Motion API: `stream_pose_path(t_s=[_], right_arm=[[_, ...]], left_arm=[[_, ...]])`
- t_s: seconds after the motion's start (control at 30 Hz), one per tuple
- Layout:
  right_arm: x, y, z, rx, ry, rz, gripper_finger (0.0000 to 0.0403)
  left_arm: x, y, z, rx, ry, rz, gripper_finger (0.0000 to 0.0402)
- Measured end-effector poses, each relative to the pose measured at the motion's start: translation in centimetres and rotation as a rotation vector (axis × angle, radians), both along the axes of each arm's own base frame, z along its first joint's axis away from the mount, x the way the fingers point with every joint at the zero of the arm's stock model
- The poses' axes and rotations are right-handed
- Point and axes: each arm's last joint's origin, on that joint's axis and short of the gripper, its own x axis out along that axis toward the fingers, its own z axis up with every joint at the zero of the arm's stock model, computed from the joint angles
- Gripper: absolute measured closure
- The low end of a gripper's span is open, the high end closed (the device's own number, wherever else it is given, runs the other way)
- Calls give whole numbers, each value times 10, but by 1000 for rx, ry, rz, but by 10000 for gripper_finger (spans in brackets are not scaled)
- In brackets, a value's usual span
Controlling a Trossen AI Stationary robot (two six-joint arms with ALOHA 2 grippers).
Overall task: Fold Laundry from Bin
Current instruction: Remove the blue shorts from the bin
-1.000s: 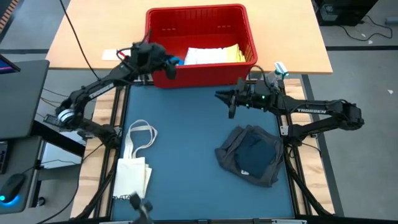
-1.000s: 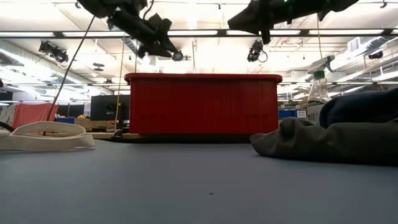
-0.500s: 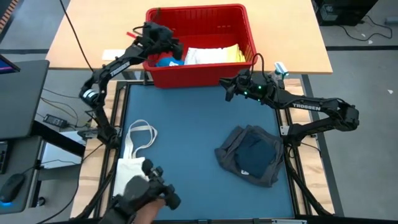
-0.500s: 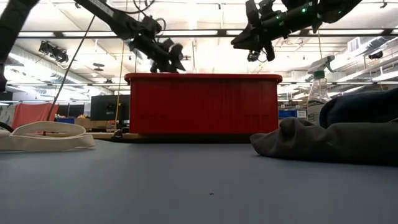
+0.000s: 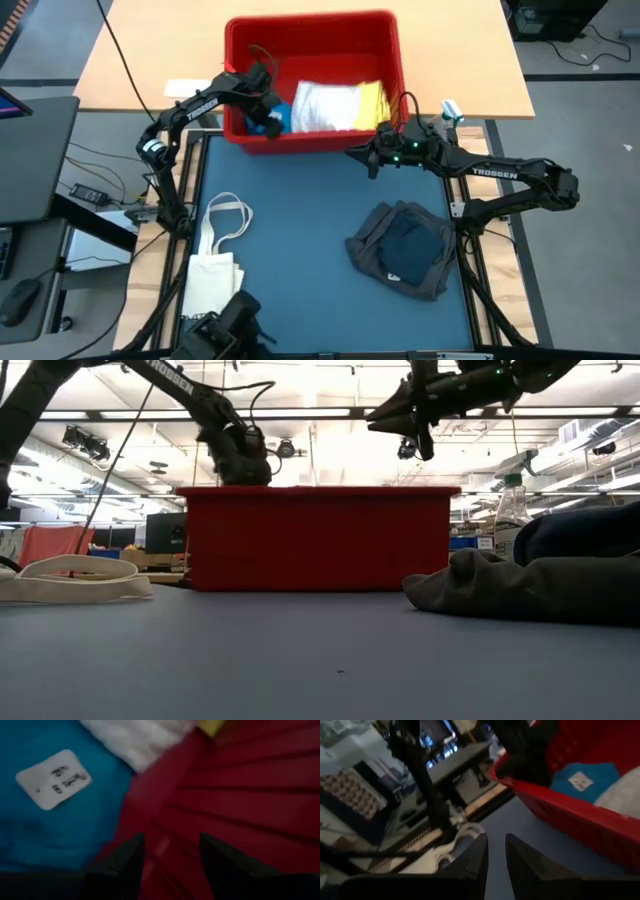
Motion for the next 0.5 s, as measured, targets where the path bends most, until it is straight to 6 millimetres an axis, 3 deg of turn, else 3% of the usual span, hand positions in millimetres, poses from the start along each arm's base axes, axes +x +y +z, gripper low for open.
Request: stream_pose_path(t_s=[0.2,0.33,0.5], right_arm=[[1,7,-9,-40,106,-22,328],[3,10,-5,-150,93,-10,327],[5,7,1,-278,54,-64,308]], left_arm=[[-15,-22,10,-117,92,-25,210],[-23,-33,40,-16,14,0,210],[-25,-31,74,241,-116,55,210]])
